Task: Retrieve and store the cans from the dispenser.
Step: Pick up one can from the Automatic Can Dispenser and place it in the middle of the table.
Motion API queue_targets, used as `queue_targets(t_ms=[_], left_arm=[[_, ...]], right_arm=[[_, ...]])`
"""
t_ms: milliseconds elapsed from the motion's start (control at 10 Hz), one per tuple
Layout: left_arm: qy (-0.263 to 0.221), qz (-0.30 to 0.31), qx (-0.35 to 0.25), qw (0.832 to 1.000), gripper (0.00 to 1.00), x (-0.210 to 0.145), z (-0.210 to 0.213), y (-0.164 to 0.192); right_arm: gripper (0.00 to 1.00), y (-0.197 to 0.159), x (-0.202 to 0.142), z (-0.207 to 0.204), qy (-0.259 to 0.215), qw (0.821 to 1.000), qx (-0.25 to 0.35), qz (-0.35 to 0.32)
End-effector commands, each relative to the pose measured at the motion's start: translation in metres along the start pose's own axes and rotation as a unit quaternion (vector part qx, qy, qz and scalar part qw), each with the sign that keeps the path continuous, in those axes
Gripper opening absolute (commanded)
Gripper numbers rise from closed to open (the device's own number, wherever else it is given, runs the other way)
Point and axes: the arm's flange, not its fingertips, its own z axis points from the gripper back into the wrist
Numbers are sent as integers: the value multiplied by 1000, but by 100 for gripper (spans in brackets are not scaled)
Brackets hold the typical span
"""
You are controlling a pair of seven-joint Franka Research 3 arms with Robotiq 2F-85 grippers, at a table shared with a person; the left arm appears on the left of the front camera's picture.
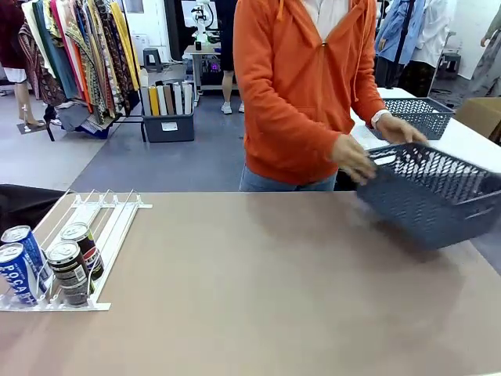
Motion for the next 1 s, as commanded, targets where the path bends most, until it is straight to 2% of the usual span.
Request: queue_targets(t_ms=[0,100,200,300,400,600,700,900], left_arm=[[226,-49,269,935,100,8,-37,-26],[254,-40,327,909,100,13,-56,-33],[280,-38,357,890,100,19,-71,-36],[214,-23,331,919,100,30,-75,-41],[111,-22,226,967,100,15,-60,-45],[111,-22,226,967,100,15,-60,-45],[146,-24,271,951,100,21,-75,-47],[112,22,239,964,100,27,-106,-27]], right_arm=[[100,3,4,-1,-7,1000,12,10],[100,3,4,-1,-7,1000,12,10],[100,3,4,-1,-7,1000,12,10],[100,3,4,-1,-7,1000,12,10],[100,3,4,-1,-7,1000,12,10],[100,3,4,-1,-7,1000,12,10],[100,3,4,-1,-7,1000,12,10],[100,3,4,-1,-7,1000,12,10]])
